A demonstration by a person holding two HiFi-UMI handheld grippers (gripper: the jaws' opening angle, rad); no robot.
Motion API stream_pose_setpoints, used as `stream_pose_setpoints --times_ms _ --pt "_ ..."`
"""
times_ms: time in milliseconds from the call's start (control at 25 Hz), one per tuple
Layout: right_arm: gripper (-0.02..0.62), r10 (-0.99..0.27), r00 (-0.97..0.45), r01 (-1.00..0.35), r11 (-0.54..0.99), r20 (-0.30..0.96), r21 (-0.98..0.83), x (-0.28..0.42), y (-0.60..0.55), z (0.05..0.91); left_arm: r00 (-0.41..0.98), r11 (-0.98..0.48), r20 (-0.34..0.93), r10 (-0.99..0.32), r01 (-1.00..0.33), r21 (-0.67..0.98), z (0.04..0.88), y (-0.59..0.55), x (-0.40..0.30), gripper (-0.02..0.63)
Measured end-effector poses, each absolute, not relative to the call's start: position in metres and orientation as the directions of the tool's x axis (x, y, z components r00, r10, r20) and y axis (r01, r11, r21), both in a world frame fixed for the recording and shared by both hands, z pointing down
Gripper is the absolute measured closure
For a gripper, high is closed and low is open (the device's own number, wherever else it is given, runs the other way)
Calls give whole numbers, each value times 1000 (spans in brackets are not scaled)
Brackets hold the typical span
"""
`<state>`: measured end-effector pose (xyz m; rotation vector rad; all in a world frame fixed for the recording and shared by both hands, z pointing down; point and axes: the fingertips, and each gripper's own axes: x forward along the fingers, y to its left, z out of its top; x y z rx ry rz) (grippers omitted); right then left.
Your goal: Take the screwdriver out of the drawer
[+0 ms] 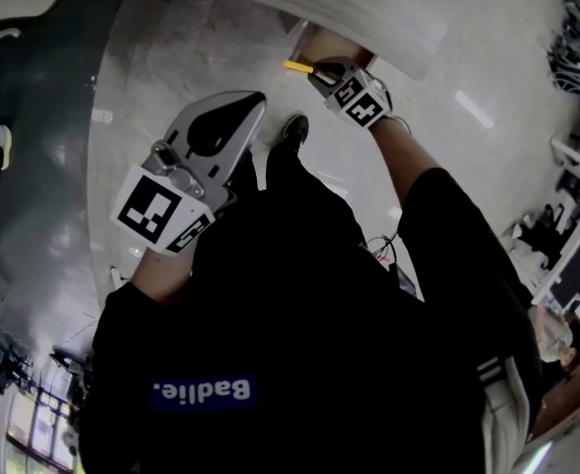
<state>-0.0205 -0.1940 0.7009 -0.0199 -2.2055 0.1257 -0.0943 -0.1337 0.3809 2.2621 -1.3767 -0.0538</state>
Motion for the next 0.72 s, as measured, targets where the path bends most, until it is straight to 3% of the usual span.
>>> stream_pose_setpoints --times_ms 720 --pt "465 141 -361 188 979 922 -76 -21 -196 811 435 -289 272 -858 -848 445 422 -136 -112 604"
